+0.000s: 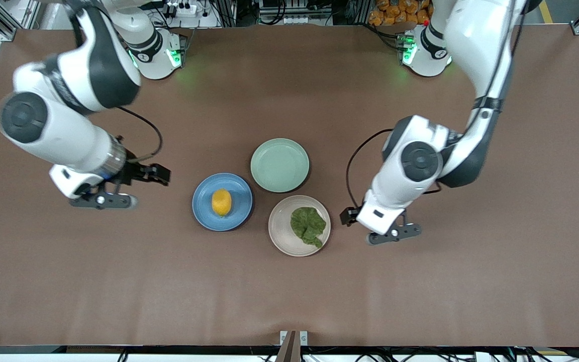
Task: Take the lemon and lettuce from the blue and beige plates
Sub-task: 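Lower the right gripper over the lemon while the left gripper lowers over lettuce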
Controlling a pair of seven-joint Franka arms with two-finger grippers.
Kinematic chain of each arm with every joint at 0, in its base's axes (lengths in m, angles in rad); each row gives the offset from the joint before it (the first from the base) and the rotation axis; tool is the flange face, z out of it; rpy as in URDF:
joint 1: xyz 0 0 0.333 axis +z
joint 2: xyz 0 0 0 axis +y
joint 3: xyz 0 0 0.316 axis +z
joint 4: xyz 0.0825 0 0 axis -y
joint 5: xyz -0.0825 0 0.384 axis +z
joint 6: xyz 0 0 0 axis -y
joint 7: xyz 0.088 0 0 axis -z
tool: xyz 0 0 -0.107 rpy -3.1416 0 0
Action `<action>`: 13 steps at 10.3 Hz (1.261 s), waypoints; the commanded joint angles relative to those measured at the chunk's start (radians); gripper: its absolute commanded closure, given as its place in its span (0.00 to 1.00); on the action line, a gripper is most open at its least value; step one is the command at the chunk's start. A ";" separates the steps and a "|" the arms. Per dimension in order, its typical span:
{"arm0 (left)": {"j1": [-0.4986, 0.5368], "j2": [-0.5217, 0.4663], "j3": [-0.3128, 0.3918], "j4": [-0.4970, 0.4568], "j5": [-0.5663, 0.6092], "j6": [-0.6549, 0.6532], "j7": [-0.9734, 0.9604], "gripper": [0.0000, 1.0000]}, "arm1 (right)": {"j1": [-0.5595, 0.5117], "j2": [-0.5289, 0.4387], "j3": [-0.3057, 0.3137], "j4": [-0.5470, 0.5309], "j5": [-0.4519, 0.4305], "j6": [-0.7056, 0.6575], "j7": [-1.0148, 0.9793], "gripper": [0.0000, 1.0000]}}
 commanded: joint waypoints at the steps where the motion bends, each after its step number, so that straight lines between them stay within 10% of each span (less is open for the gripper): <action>1: -0.180 0.090 0.165 0.084 0.019 0.036 -0.103 0.00 | 0.026 0.046 0.010 -0.043 0.013 0.096 0.066 0.00; 13: -0.337 0.303 0.221 0.110 0.022 0.422 -0.314 0.00 | 0.132 0.242 0.009 -0.199 0.000 0.509 0.103 0.00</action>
